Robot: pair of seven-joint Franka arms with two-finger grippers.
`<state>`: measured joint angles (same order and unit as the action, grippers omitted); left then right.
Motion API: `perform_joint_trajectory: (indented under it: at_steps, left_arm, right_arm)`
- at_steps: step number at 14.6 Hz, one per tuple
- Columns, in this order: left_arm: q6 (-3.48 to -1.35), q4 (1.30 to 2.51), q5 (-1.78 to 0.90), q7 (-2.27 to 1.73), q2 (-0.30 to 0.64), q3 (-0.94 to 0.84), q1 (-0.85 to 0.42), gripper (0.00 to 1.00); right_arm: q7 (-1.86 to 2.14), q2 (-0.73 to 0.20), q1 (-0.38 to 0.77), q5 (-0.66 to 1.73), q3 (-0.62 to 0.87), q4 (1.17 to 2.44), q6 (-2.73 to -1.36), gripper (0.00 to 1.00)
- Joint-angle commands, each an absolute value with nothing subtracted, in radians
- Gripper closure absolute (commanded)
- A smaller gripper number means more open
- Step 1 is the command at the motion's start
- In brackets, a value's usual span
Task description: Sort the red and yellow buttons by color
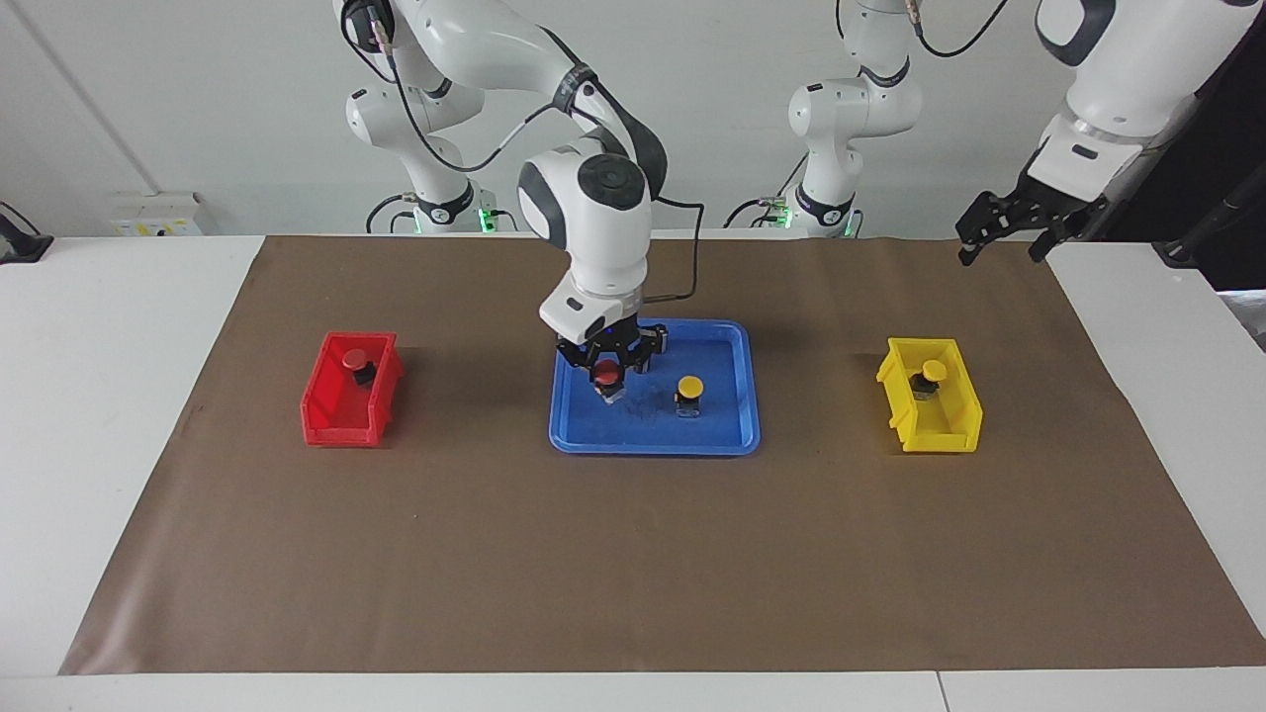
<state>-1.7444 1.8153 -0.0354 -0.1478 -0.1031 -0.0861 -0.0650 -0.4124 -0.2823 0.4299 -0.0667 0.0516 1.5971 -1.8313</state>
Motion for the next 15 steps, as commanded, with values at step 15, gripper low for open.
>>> perform_joint_trajectory:
  at_steps: [15]
  left_arm:
    - [-2.207,1.847,0.083,-0.931,0.321,-0.081,-0.614,0.09]
  right_arm:
    - [0.448,0.028,-0.176,-0.002,0.064,2.196,-2.242,0.86]
